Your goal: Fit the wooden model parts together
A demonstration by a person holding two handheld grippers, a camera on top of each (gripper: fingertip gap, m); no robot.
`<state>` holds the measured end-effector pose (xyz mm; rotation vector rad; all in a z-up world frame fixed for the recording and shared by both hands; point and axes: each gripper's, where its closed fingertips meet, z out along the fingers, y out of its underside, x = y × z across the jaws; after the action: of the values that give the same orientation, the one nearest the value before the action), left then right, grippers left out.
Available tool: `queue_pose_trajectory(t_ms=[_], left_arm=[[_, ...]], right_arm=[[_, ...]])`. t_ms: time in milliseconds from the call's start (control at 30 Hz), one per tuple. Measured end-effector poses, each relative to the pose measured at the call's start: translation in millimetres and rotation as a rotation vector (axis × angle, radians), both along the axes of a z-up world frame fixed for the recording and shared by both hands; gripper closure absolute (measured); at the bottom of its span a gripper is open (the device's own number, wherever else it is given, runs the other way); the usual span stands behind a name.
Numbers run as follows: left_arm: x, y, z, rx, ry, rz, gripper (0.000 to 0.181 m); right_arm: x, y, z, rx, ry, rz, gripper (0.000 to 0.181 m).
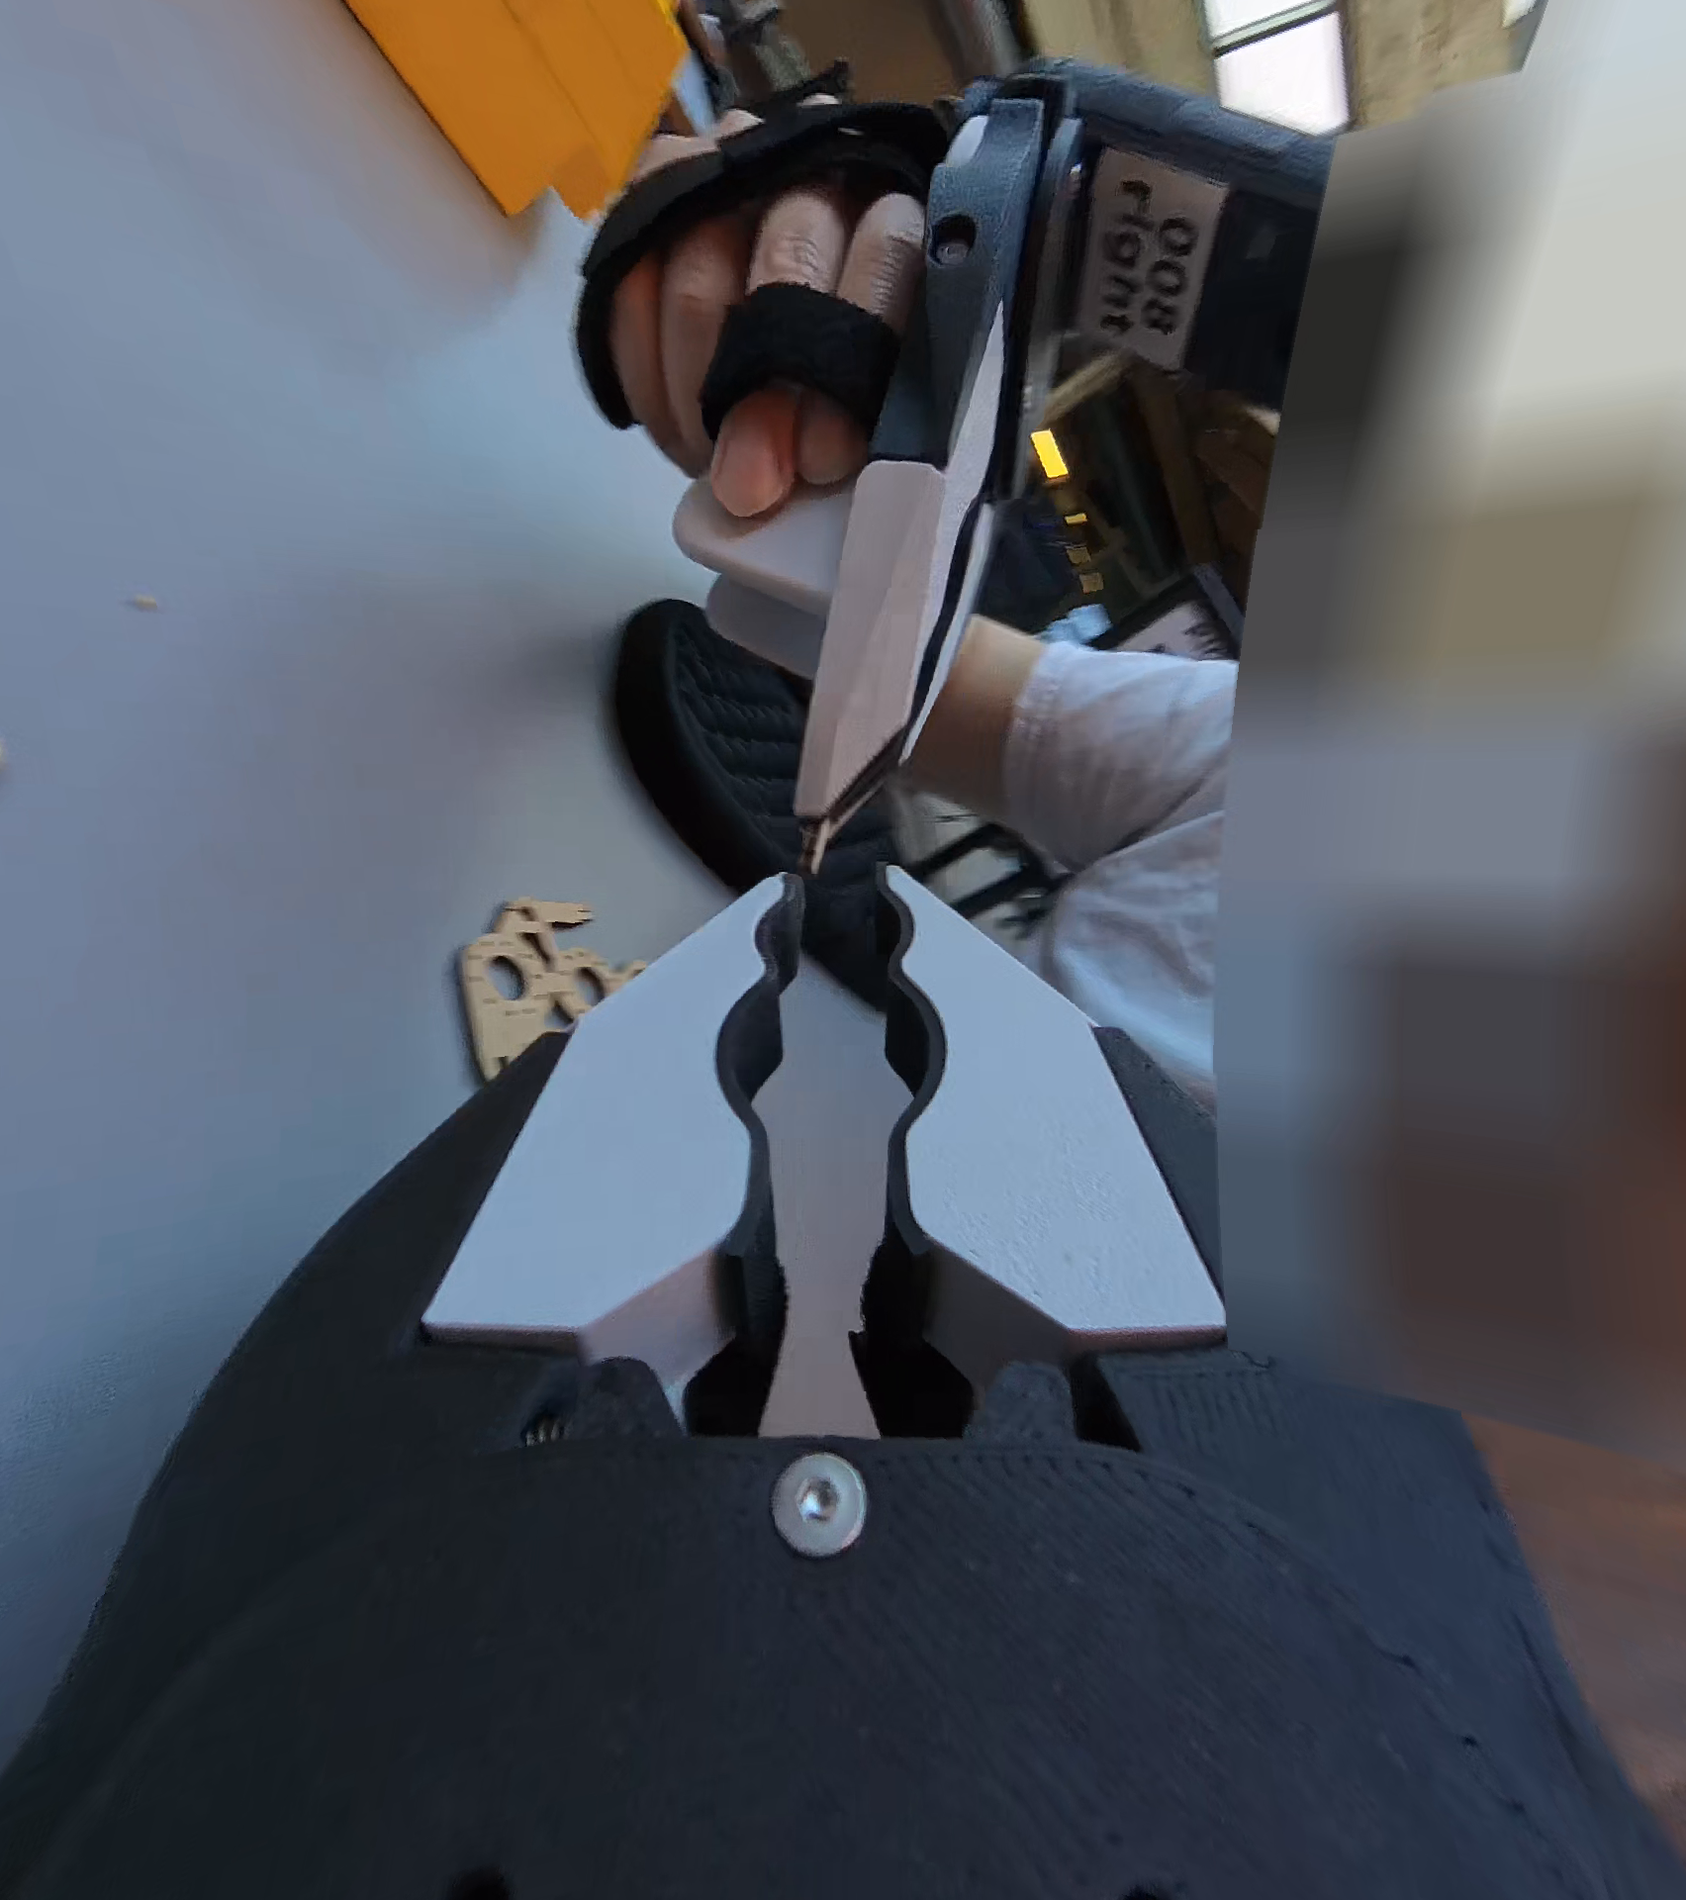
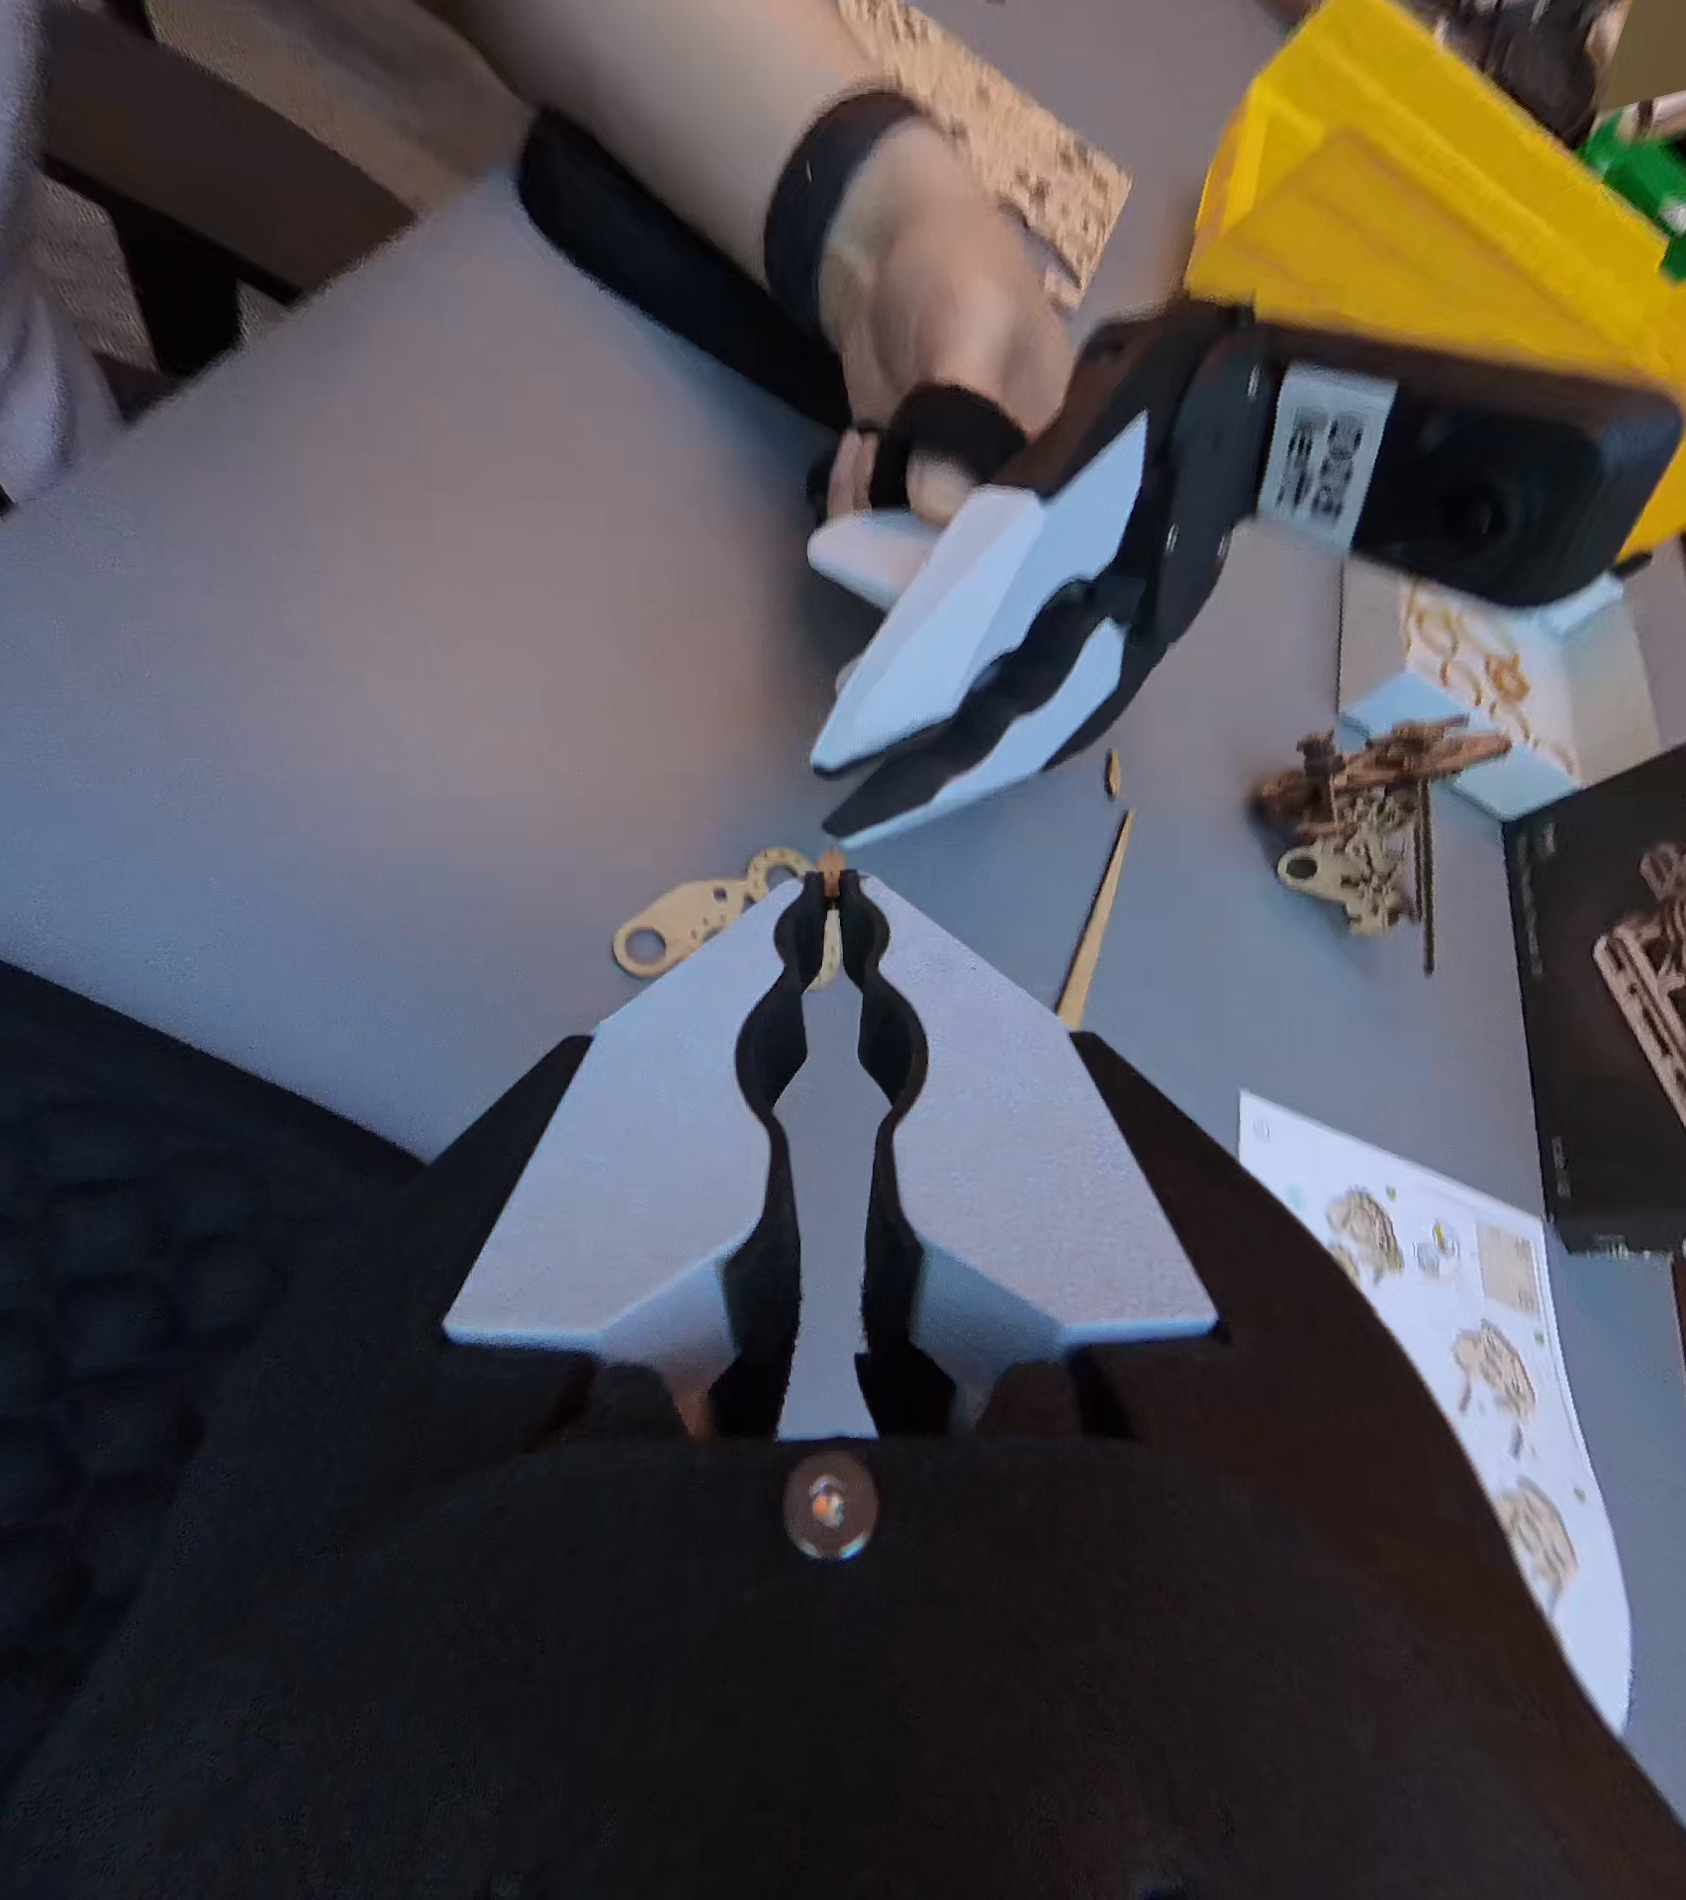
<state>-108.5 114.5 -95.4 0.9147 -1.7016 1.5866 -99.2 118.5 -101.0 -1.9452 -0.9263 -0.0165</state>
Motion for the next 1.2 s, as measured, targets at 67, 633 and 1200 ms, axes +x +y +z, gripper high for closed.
queue_pose_trajectory(t_ms=[67,633,1200], left_arm=[[9.1,10.2,-7.4,0.151,-0.162,0.062,0.163],[3.4,4.0,-69.5,0.671,-0.616,-0.021,0.181],[1.9,3.2,-69.5,0.659,-0.602,-0.032,0.181]], right_arm=[[17.8,-5.5,-16.4,-0.149,-0.063,-0.08,0.18],[15.6,-5.1,-56.5,-0.712,-0.282,-0.099,0.179],[15.4,-2.7,-58.9,-0.73,-0.369,-0.094,0.179]])
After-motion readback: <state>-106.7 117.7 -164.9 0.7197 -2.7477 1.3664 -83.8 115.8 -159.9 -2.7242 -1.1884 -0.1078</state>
